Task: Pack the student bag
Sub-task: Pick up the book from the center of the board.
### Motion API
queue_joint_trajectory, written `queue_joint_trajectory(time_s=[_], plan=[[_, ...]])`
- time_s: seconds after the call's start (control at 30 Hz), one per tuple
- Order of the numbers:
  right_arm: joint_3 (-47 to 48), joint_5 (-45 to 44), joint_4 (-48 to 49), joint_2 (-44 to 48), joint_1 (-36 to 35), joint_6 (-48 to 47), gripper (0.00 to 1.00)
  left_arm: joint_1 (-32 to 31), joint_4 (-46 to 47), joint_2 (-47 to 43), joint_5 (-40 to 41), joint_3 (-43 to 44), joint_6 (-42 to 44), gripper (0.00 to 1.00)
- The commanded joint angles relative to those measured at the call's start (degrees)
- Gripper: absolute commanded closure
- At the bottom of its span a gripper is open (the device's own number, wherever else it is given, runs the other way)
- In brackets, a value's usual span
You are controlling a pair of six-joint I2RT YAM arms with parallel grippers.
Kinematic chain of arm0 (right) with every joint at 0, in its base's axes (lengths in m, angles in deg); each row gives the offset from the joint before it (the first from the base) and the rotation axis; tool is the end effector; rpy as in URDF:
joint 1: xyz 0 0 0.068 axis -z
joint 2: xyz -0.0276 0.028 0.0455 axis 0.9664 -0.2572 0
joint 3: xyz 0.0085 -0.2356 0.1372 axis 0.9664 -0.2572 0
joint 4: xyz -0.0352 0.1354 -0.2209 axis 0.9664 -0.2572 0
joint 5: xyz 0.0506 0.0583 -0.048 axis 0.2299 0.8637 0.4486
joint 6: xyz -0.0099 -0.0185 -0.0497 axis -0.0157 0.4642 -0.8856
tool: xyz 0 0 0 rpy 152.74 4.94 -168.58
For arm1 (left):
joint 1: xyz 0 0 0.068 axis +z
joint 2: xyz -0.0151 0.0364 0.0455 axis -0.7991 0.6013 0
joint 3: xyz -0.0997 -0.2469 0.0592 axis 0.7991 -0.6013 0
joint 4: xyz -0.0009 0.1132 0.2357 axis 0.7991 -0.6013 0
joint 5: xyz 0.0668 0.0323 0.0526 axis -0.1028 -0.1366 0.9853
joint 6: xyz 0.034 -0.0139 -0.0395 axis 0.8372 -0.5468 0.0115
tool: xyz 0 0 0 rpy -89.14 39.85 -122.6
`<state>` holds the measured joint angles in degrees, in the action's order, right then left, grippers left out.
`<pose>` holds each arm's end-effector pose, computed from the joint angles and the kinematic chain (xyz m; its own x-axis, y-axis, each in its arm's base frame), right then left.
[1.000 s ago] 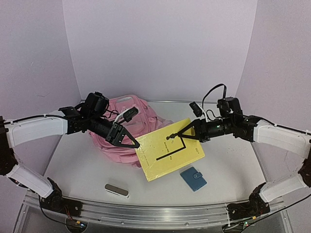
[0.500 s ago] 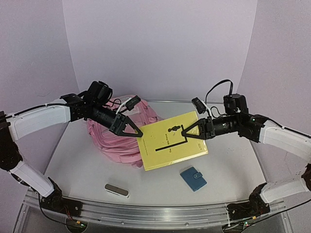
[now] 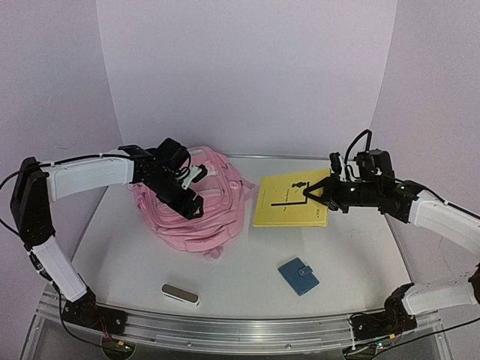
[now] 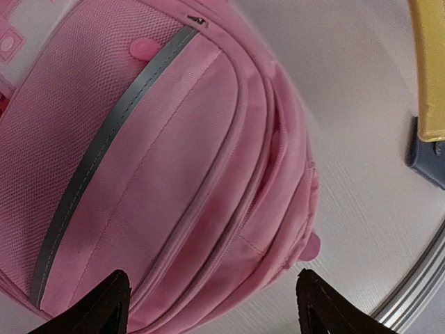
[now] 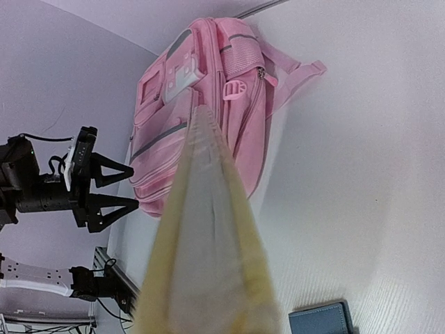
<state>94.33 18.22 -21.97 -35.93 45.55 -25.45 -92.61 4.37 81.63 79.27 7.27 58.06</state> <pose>0.2223 0.1439 0.2968 -0.7978 0.1963 -0.5700 -0.3625 0.5994 0.7137 0.2646 -0.2242 0.2587 -0.6908 0.5280 -0.4940 0.6557 0.7454 -0.1202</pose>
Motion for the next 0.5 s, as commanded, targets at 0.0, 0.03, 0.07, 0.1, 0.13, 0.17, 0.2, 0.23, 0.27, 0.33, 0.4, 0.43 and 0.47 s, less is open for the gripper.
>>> queue_joint_trajectory(time_s=[0.0, 0.03, 0.07, 0.1, 0.13, 0.17, 0.2, 0.23, 0.27, 0.33, 0.4, 0.43, 0.47], plan=[[-0.7, -4.6, 5.1, 6.1, 0.3, 3.2, 1.0, -0.3, -1.4, 2.4, 11.6, 1.6, 4.1, 0.17], [-0.9, -4.6, 5.1, 6.6, 0.3, 3.5, 1.0, -0.3, -1.7, 3.3, 12.7, 2.0, 4.3, 0.17], [-1.0, -4.5, 5.1, 7.0, 0.3, 3.6, 1.0, -0.3, -2.2, 4.2, 13.5, 2.8, 4.4, 0.17], [-1.1, -4.4, 5.1, 7.4, 0.3, 3.8, 1.0, -0.3, -2.5, 5.0, 14.2, 3.7, 4.5, 0.17], [-1.3, -4.3, 5.1, 7.9, 0.3, 3.9, 1.0, -0.2, -2.9, 5.9, 14.6, 4.3, 4.6, 0.17], [-1.5, -4.2, 5.1, 8.4, 0.3, 4.0, 1.0, -0.3, -3.0, 6.7, 15.4, 4.9, 4.9, 0.18], [-1.7, -4.2, 5.1, 8.8, 0.4, 4.1, 1.0, -0.3, -3.1, 7.3, 16.6, 5.3, 5.1, 0.2], [-1.9, -4.2, 5.1, 9.2, 0.4, 4.2, 1.0, -0.2, -3.2, 8.1, 17.3, 5.7, 5.3, 0.22], [-2.2, -4.1, 5.1, 9.6, 0.4, 4.2, 1.0, -0.2, -3.4, 8.8, 18.0, 6.0, 5.3, 0.25], [-2.6, -4.0, 5.1, 10.4, 0.4, 4.4, 1.0, -0.3, -3.2, 9.8, 19.2, 6.2, 4.9, 0.32], [-2.9, -4.0, 5.1, 10.9, 0.4, 4.4, 1.0, -0.3, -2.2, 10.0, 20.2, 5.9, 4.4, 0.39], [-3.1, -4.0, 5.1, 11.1, 0.4, 4.4, 1.0, -0.2, -1.7, 9.9, 20.3, 5.8, 4.3, 0.42], [-3.2, -3.9, 5.1, 11.2, 0.4, 4.4, 1.0, -0.2, -1.3, 9.9, 20.5, 5.8, 4.3, 0.44]])
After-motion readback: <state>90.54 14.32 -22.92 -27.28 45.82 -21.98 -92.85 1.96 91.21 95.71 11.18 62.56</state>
